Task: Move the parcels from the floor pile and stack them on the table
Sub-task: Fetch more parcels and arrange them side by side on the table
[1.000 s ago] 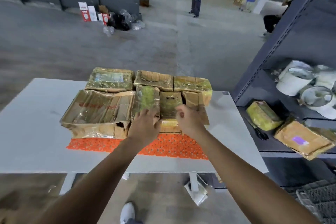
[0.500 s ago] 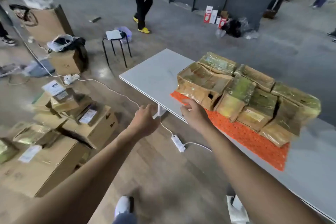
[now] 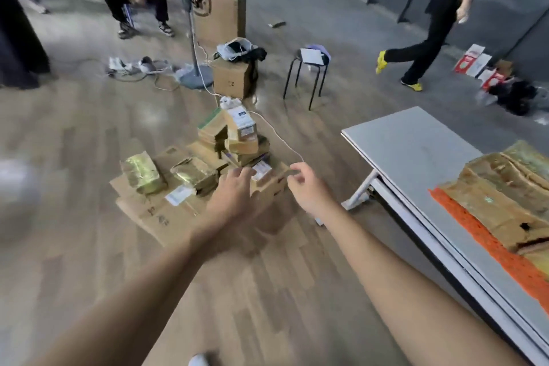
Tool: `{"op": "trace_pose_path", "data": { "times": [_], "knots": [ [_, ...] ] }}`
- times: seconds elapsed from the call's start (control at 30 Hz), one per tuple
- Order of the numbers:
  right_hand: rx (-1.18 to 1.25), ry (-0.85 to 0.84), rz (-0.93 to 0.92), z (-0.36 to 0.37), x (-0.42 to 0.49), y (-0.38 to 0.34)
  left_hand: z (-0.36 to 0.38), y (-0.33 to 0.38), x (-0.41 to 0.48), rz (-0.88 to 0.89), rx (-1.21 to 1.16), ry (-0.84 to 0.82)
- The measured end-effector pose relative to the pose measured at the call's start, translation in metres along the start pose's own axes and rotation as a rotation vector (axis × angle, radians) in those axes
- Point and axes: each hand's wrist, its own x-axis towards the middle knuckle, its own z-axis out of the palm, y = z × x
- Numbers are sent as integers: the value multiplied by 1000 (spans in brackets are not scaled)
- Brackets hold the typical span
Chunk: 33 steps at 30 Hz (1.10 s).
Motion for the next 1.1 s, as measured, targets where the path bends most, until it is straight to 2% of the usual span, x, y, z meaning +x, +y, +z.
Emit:
{"op": "trace_pose_path", "data": {
  "times": [0.23,0.47,0.77,0.97,1.1],
  "knots": [
    [-78,-104,-69,100,53,-80,-52,-120,27,-141,10,-4],
    [-177,-237,-97,169,146,-101,-63,-202,88,-262,34,-40],
    [-260,-435,-32,272,304,-76,-42,-293,204,-443,125,-195],
    [-330,-492,17,330,375,-39,7,-347,275,-546,25,-318],
    [-460,-502,-13,377,409,-11,48,-388,313,-573,-65,-368]
  ]
}}
